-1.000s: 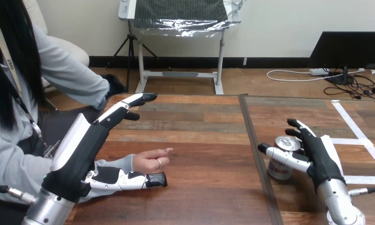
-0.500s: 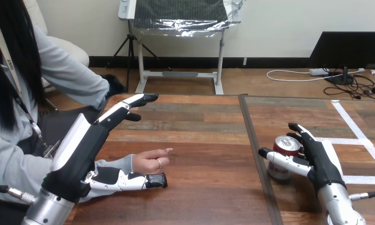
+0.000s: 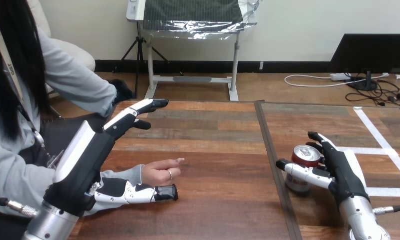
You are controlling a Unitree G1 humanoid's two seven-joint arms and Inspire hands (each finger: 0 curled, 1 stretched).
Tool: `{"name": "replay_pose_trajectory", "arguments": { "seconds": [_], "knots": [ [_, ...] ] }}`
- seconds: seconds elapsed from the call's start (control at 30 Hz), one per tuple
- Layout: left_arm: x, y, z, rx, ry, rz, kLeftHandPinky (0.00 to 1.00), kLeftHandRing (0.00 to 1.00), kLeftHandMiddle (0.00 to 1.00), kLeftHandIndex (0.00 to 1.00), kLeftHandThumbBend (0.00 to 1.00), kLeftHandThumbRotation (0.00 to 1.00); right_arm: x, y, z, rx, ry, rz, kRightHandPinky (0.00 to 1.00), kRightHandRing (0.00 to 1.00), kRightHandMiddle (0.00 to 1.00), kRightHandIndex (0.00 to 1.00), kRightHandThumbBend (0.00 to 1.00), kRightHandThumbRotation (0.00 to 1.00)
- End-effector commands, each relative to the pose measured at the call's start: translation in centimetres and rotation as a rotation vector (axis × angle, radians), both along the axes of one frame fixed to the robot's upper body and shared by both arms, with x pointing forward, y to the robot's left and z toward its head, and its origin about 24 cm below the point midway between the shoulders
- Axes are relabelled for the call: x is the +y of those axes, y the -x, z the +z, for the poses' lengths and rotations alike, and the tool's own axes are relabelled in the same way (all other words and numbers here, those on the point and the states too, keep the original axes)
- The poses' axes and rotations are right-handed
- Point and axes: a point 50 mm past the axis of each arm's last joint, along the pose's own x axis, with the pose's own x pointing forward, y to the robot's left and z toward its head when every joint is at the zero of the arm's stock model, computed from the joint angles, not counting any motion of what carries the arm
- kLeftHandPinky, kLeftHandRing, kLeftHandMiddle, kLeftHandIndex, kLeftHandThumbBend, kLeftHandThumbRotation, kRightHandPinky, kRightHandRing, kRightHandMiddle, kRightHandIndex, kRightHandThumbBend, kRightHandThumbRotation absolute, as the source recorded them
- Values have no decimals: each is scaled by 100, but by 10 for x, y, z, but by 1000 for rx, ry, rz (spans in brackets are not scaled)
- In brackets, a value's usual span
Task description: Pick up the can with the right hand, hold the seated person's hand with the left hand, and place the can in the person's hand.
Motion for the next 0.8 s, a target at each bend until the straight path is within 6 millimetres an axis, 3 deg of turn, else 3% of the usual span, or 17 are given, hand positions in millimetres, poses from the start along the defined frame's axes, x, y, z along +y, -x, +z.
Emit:
{"name": "replay_pose_trajectory", "arguments": {
  "seconds": [0.0,0.4,0.77],
  "knots": [
    [0,-5,11,-55,1,-23,73,86,88,84,100,31,6,-4,2,-19,-28,-12,68,77,86,90,100,32],
    [1,-4,12,-58,9,-29,74,87,88,84,100,31,7,1,-4,-6,-31,-21,75,81,85,89,100,28],
    [0,-4,12,-58,14,-33,73,86,87,83,100,31,7,4,-7,5,-41,-32,72,78,83,86,98,23]
  ]
}}
